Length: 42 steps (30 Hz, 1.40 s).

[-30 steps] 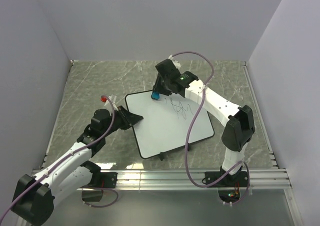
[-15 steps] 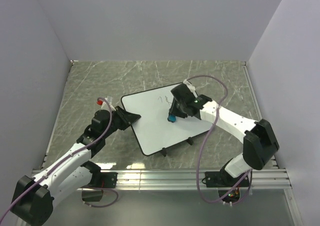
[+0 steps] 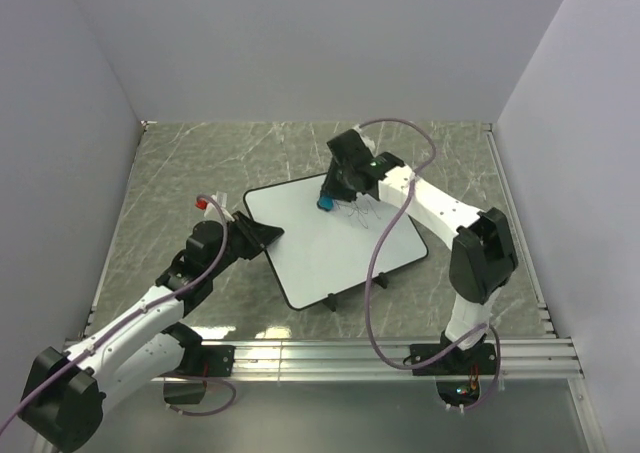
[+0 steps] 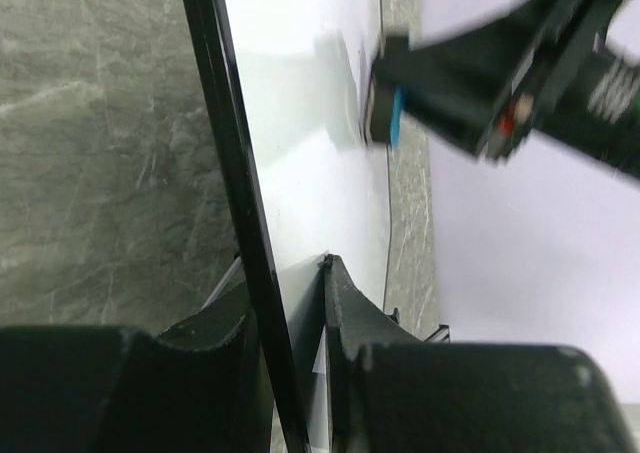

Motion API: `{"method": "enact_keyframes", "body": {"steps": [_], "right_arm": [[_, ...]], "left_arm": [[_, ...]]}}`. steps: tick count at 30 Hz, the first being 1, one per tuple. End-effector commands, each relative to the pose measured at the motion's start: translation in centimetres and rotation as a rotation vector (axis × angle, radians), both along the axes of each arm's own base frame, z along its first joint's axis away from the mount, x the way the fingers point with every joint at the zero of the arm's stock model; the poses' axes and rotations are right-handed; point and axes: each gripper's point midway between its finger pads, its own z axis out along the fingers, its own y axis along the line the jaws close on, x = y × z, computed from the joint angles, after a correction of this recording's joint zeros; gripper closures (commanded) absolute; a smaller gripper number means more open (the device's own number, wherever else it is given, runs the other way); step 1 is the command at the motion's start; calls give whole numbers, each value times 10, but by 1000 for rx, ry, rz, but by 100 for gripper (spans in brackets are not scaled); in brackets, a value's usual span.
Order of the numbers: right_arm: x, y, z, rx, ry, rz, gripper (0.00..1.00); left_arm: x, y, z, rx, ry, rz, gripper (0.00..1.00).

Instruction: Erase the whiteboard

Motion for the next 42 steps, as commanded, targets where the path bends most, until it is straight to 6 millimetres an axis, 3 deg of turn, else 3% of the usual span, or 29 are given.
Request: {"method": "enact_keyframes", "body": {"steps": [1,7,10,11,12,14,19,20,21,23,24,27,32,33,35,36,38,39,41,42], "right_arm": [[24,19,31,40,-43,12,100],[45,29,32,57,-35,0,100],[41,20,22,50,-13,-16,100],[41,14,29,58,-33,-25,100],[33,5,13,35,-5,-32,100],[26,-8,6,23,0,-50,100],[-17,-61,-31,-19,50,-108,100],[-22,-66,-26,0,30,-120,100],[-36,-79,-46,-26,69,-131,100],[-47,-87,-51,-12,67,-150,100],[-59,-94,-65,-28,99,-154,100],[-70,-97,-75,-8,117,-176,100],[-51,-84,-58,24,97,-175,100],[-38,-76,-41,50,61,-173,100],[-26,-68,-31,61,52,-164,100],[-11,-59,-9,96,11,-163,100],[-1,-50,-4,109,17,-162,100],[11,-41,16,144,-15,-158,100],[21,-33,19,159,-5,-165,100],[30,-27,34,184,-29,-163,100]], "left_arm": [[-20,60,-95,467,143,76,100],[-22,55,-83,464,77,67,100],[-23,55,-79,460,55,78,100],[-23,56,-78,460,52,82,100],[-23,56,-77,461,49,80,100],[-22,56,-76,467,47,82,100],[-20,56,-71,486,27,82,100],[-19,56,-69,492,21,81,100],[-19,55,-69,493,17,77,100],[-18,53,-68,498,14,69,99],[-18,52,-67,500,10,67,100],[-18,51,-69,504,10,59,100],[-20,46,-69,514,3,41,100],[-20,46,-69,518,3,41,100],[-20,45,-69,525,3,37,100],[-20,45,-70,529,2,35,100],[-20,44,-72,540,11,29,100],[-20,43,-72,543,10,23,100],[-21,41,-73,552,11,13,100],[-21,40,-72,551,6,11,100]]}}
